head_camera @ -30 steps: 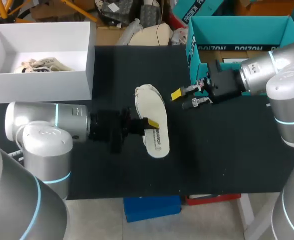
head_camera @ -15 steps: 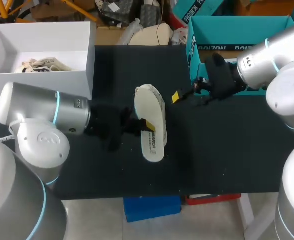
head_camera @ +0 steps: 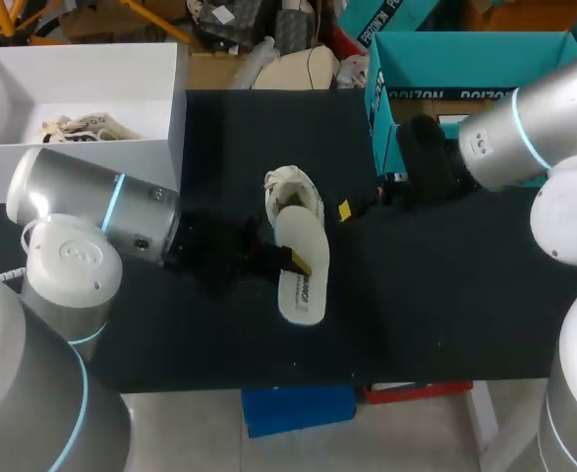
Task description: Take the shoe out of the shoebox, open the shoe tongue, remove and reinsert the insole, then place the shoe into the shoebox
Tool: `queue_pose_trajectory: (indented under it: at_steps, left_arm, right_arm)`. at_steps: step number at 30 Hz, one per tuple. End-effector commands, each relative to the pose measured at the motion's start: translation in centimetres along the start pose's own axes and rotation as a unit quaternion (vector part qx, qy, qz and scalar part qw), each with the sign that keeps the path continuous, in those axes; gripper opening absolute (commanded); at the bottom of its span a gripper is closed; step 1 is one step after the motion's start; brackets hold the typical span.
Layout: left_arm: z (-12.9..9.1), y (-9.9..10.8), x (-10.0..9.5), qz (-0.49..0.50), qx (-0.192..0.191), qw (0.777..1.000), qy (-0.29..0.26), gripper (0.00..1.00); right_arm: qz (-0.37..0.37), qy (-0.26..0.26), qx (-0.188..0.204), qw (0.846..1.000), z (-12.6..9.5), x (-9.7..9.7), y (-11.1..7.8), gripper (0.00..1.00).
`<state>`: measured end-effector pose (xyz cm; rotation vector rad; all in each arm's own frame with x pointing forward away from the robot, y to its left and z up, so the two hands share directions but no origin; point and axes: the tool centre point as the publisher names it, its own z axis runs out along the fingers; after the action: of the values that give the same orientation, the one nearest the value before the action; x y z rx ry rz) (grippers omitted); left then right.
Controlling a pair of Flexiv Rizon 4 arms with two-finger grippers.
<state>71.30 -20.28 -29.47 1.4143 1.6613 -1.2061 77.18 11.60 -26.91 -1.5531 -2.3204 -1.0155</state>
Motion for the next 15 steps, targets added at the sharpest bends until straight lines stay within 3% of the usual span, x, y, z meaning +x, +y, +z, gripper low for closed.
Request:
queue_pose_trajectory:
  at_steps: [1, 11, 15]
  left_arm:
    - [-0.4, 0.0, 0.4, 0.001, 0.013, 1.000, 0.002, 0.00]
    - [0.0, -0.2, 0.6, -0.023, 0.035, 0.999, 0.011, 0.00]
    - [0.2, -0.3, 0.6, -0.042, 0.051, 0.996, 0.062, 0.00]
  right_arm:
    - [-0.007, -0.004, -0.014, 1.000, -1.7, 0.0, -2.2, 1.00]
    - [-0.048, -0.034, -0.017, 0.998, -3.8, 0.0, -4.4, 1.00]
    - [-0.048, -0.034, -0.017, 0.998, -3.8, 0.0, -4.4, 1.00]
